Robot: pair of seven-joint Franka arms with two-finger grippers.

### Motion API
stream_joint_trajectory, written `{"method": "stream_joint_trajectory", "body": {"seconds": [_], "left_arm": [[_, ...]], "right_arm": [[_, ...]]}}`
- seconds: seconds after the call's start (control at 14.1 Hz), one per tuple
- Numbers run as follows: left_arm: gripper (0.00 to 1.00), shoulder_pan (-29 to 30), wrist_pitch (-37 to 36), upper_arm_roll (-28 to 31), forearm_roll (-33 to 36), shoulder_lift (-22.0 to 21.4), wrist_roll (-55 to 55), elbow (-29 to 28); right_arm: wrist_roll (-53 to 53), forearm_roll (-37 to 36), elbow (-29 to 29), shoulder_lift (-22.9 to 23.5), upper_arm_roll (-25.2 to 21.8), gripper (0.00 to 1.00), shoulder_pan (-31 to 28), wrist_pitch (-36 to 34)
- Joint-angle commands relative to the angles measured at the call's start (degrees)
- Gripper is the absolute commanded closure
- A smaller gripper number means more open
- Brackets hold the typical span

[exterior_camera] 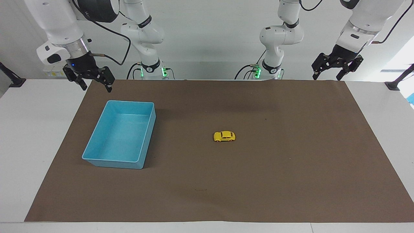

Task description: Wind up and store yellow beetle car

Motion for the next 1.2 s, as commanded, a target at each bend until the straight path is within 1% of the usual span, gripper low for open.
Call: {"method": "stream_joint_trajectory", "body": {"seconds": [0.0,0.85,1.13], "left_arm": [[0.00,0.2,-0.7,0.1,-0.9,-0.9,1.2,-0.5],[0.00,0.2,-1.1,0.0,-0.9,-0.9,2.0,-0.6],[0.00,0.2,-1.8,0.1,-0.9,-0.9,-2.4,-0.7]], "right_arm": [[-0.9,1.1,-1.3,-1.2,0.2,0.00,-0.5,-0.2],[-0.9,1.1,-1.3,-1.2,0.2,0.00,-0.5,-0.2],[-0.9,1.1,-1.3,-1.2,0.2,0.00,-0.5,-0.2]]}}
